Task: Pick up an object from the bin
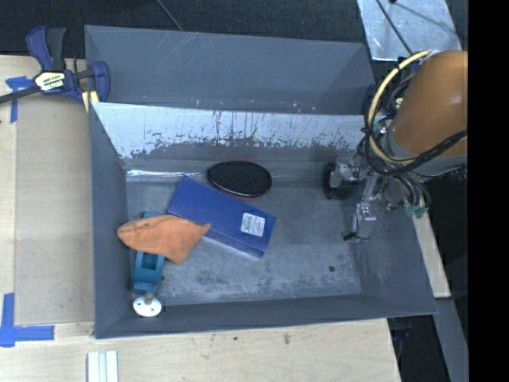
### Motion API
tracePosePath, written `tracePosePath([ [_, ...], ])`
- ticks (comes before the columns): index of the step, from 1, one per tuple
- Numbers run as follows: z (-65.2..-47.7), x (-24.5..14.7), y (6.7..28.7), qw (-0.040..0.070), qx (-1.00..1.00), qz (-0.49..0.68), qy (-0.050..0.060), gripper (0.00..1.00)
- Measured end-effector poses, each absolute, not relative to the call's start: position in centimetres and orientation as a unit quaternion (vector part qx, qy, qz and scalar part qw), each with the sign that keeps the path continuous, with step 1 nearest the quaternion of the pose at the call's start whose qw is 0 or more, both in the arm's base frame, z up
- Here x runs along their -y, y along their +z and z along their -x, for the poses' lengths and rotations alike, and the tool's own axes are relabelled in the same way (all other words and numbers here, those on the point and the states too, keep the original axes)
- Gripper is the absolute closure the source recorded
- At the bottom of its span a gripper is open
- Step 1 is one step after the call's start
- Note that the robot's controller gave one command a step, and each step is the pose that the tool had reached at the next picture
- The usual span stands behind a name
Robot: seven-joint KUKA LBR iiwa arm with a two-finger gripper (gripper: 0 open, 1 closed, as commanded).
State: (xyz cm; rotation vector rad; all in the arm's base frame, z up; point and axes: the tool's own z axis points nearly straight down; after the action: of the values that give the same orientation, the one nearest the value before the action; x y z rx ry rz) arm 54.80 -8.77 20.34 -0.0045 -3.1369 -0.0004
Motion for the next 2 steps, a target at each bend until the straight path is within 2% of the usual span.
tracePosePath([
  [1, -55.0, 8.7, 20.8, -0.002, 1.000, 0.000, 0.000, 0.00],
  [2, -57.3, 1.6, 17.3, -0.002, 1.000, -0.017, 0.000, 0.00],
])
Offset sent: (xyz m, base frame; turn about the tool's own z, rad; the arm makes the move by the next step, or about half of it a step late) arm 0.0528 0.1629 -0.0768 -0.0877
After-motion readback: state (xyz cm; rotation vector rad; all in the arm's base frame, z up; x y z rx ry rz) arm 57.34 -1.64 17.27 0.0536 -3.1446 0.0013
